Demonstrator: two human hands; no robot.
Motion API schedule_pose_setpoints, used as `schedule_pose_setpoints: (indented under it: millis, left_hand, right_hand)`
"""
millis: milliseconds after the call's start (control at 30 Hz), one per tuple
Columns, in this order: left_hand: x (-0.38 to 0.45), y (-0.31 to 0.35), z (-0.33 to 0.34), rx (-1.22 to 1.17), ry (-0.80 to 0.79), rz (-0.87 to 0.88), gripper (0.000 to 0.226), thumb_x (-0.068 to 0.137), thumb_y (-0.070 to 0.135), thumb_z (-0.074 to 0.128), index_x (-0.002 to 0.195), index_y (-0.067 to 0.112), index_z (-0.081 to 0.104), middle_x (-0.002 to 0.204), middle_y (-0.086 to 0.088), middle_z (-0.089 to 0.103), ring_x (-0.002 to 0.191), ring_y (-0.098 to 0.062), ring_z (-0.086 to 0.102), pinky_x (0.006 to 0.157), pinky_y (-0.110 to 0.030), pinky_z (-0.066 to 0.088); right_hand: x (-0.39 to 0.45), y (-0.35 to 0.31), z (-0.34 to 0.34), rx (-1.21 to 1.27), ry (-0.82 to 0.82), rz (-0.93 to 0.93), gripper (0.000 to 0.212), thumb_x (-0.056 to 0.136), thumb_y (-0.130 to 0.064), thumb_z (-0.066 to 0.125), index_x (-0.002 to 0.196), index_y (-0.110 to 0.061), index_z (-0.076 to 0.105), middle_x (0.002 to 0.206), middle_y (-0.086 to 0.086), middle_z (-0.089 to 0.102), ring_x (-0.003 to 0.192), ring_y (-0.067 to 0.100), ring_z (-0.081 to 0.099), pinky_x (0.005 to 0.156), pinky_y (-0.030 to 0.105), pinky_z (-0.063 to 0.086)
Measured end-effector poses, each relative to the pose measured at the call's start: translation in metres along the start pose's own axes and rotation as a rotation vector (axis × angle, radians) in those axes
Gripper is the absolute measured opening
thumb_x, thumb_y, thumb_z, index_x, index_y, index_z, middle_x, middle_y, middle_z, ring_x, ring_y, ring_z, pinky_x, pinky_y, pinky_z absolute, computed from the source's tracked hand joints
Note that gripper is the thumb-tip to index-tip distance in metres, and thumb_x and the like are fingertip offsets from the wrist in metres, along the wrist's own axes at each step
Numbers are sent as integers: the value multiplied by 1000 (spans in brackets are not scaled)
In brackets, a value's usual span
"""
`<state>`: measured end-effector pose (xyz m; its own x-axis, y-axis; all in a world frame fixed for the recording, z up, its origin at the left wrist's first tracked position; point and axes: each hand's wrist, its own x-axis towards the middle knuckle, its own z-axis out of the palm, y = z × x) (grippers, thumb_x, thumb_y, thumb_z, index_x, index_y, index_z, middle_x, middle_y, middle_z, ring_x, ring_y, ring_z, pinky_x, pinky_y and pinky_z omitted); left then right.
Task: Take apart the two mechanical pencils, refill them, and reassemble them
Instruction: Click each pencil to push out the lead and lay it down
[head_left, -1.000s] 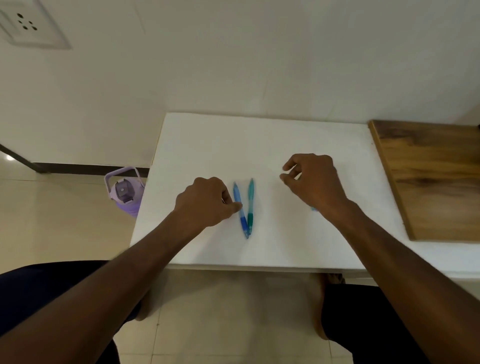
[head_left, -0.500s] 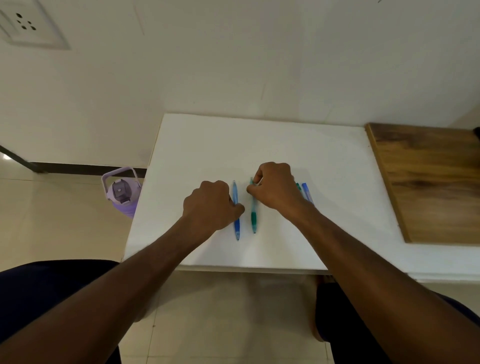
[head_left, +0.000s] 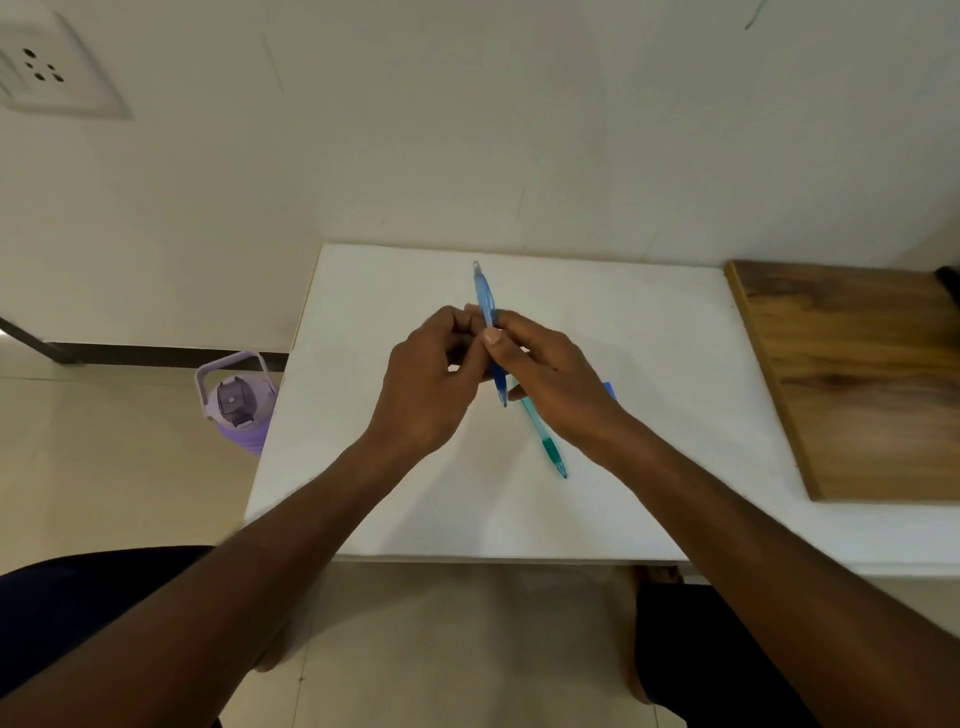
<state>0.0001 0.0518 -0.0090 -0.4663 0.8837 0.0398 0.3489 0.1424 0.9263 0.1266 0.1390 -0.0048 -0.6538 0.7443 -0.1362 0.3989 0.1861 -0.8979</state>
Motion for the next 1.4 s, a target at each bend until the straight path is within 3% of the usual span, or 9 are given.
schedule_pose_setpoints:
  millis: [233, 367, 433, 533, 633, 833, 933, 1233, 1400]
  left_hand:
    - [2, 3, 1, -230, -79, 45, 30, 113, 19, 40, 142, 21, 49, 100, 0, 72, 95, -15, 74, 96, -33, 61]
    - [7, 15, -1, -928, -37, -149, 31, 108, 7, 34, 117, 14, 63, 79, -1, 55, 75, -14, 53, 82, -33, 49]
    - [9, 23, -7, -1223, -81, -205, 30, 100, 34, 40, 92, 13, 59, 75, -1, 44, 69, -15, 42, 69, -30, 37]
    - [11, 28, -9, -1380, -103, -208, 68, 93, 78, 31, 64, 17, 40, 65, 0, 32, 64, -16, 27, 64, -31, 30]
    - [9, 30, -8, -1415, -62, -230, 77, 92, 84, 27, 51, 18, 30, 54, 1, 27, 60, -15, 19, 63, -31, 26]
    - [0, 32, -14, -1466, -119, -240, 69, 79, 80, 39, 50, 19, 24, 49, 2, 24, 55, -13, 19, 61, -31, 25]
    - [-2, 34, -18, -1405, -139, -243, 66, 80, 77, 36, 51, 19, 19, 51, 1, 17, 55, -14, 15, 58, -31, 19]
    - [-5, 34, -15, -1292, -149, -324, 73, 86, 82, 28, 51, 20, 16, 46, 3, 17, 52, -14, 12, 55, -31, 20]
    - [-7, 33, -18, -1242, -148, -344, 66, 88, 74, 31, 52, 20, 17, 45, 4, 18, 53, -14, 11, 56, -32, 17]
  right_hand:
    - [-3, -3, -5, 102, 72, -28, 45, 111, -44, 39, 155, -37, 46, 123, -4, 72, 108, 17, 73, 90, 34, 63]
    - [-21, 15, 1, -234, 186, -57, 38, 111, -40, 45, 145, -28, 59, 125, -5, 72, 110, 10, 68, 99, 38, 57]
    - [-33, 33, 18, -568, 159, -173, 42, 107, -32, 55, 148, -20, 55, 138, 3, 64, 128, 21, 59, 106, 43, 52]
    - [-33, 55, 51, -770, -9, -267, 55, 106, -38, 57, 153, -14, 43, 163, 13, 41, 154, 31, 35, 123, 47, 38]
    - [-24, 71, 66, -772, -90, -326, 56, 105, -50, 53, 146, -15, 41, 161, 16, 45, 150, 35, 44, 120, 49, 37]
    - [-23, 79, 76, -917, 159, -414, 64, 107, -63, 11, 132, -20, 50, 132, 5, 71, 118, 24, 73, 99, 32, 52]
    - [-21, 82, 77, -934, 112, -401, 63, 106, -64, 14, 133, -21, 50, 136, 6, 69, 123, 26, 70, 105, 32, 41]
    - [-21, 85, 78, -932, 163, -433, 46, 98, -64, 32, 120, -27, 48, 129, 5, 74, 117, 28, 73, 99, 40, 55]
    - [-19, 91, 79, -902, 120, -428, 50, 102, -61, 39, 135, -24, 44, 145, 10, 64, 132, 32, 64, 112, 41, 40]
